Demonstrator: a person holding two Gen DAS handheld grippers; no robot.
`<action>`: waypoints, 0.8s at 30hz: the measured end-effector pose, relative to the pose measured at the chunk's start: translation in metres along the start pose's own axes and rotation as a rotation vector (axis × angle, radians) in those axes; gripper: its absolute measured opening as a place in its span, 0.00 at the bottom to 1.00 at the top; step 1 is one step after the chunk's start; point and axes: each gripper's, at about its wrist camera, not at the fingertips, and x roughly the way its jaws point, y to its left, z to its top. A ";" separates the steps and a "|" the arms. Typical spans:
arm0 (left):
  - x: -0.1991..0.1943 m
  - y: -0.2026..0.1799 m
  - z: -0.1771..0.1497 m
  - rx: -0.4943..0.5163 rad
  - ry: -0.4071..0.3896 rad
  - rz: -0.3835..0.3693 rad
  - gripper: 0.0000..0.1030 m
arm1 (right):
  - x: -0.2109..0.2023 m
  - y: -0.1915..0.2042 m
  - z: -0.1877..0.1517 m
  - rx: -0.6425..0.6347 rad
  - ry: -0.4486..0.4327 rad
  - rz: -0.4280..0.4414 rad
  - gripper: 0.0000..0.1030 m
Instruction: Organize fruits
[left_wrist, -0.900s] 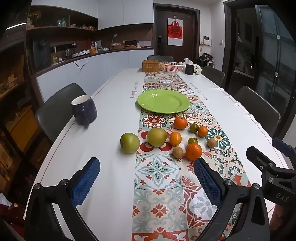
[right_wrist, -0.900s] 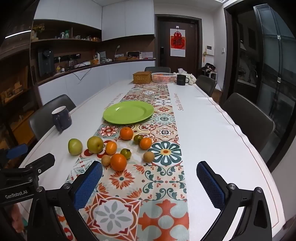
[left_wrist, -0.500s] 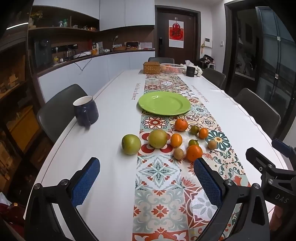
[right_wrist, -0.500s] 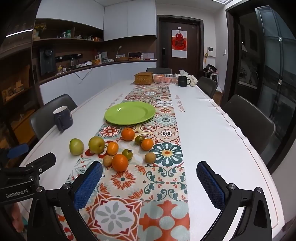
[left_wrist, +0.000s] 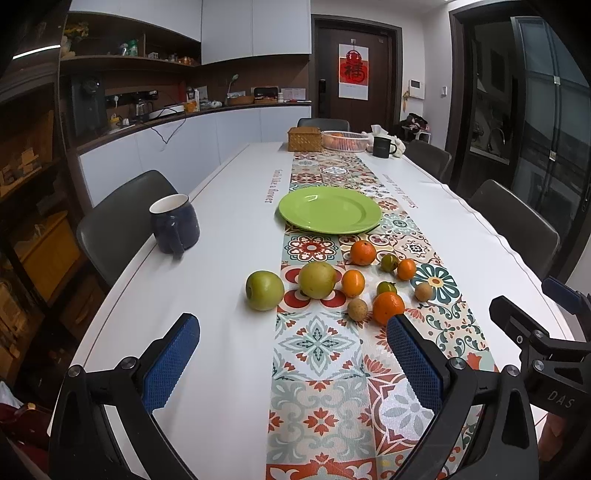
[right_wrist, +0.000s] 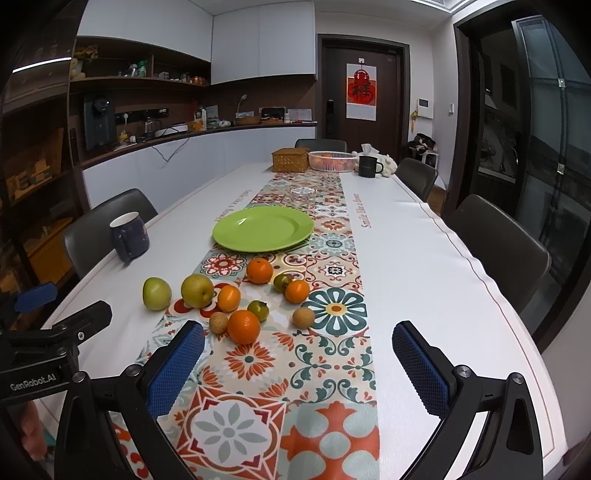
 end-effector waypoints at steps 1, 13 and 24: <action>0.000 0.000 0.000 -0.001 0.000 0.001 1.00 | 0.000 0.000 0.000 -0.001 -0.001 0.000 0.99; -0.001 0.001 0.001 -0.001 -0.001 -0.001 1.00 | -0.001 0.001 0.000 -0.002 -0.002 -0.002 0.99; -0.001 0.001 0.000 0.000 -0.002 -0.001 1.00 | -0.001 0.002 0.000 -0.002 -0.003 -0.002 0.99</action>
